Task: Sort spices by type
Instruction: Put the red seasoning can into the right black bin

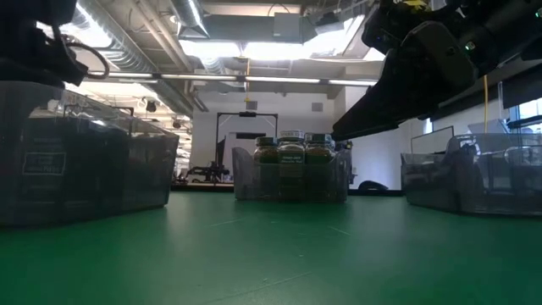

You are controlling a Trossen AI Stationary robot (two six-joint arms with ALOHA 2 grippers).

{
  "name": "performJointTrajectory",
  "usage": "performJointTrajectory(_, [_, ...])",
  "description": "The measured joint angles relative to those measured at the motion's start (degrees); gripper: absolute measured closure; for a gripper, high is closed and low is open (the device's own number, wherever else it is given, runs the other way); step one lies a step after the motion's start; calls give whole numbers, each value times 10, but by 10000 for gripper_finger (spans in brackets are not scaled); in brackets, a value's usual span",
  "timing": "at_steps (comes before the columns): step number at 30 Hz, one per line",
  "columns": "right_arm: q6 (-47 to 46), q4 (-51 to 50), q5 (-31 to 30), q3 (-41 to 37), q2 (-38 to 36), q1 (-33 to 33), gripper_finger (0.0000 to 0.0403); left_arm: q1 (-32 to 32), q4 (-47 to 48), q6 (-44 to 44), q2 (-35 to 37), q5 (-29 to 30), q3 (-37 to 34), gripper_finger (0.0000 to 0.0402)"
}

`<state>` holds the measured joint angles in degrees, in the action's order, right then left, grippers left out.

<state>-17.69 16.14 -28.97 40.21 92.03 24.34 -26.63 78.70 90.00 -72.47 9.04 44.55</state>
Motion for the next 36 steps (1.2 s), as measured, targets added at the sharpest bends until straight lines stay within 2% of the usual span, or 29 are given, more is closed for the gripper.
performJointTrajectory(11, [0,1,-1,0,0,0,61,0,-36,-19,0,0,17,119])
performJointTrajectory(30, [0,0,-1,0,0,0,61,0,-30,-17,0,0,18,119])
performJointTrajectory(36, [0,0,-1,0,0,0,61,0,-14,-15,-1,17,49,119])
